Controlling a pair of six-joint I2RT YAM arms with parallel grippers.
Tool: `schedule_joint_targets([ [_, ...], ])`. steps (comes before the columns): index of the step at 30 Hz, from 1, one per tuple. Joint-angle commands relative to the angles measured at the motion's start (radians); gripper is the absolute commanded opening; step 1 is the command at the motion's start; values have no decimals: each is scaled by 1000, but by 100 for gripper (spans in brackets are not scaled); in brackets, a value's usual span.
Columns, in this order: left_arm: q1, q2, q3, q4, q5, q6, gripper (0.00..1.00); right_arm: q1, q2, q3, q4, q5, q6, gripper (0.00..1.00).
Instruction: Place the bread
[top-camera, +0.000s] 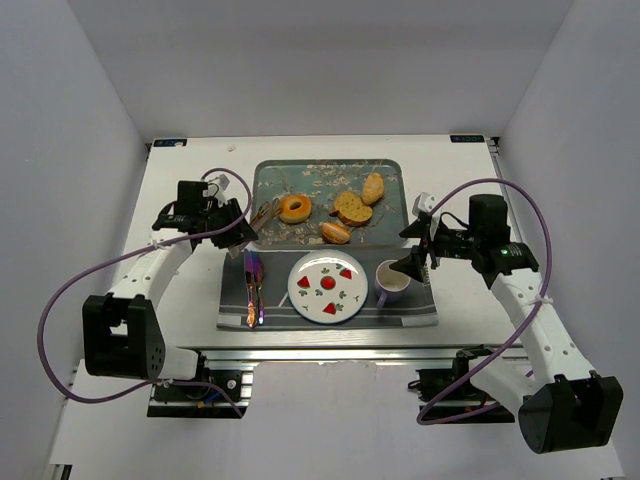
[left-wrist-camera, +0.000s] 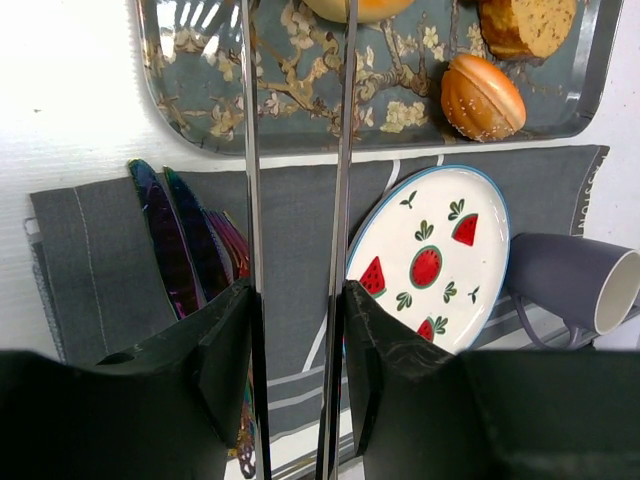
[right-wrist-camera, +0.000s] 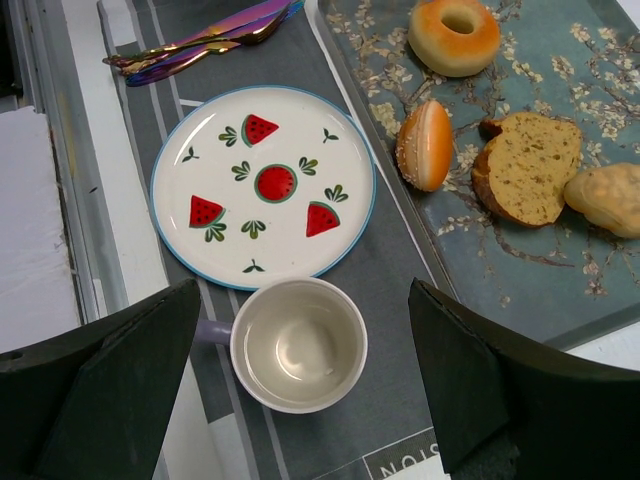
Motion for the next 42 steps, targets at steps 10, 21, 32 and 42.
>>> schedule_joint_targets([
  [10, -9, 67, 28, 97, 79, -54, 53, -9, -20, -23, 4, -26, -9, 89],
  [21, -10, 119, 34, 105, 105, -51, 45, -14, -28, -26, 4, -25, -5, 89],
  [32, -10, -22, 40, 82, 217, -53, 1, -20, -32, -11, -14, -28, -9, 89],
  [42, -38, -454, -235, -66, 315, -154, 2, -22, -45, -9, -31, -20, -25, 89],
])
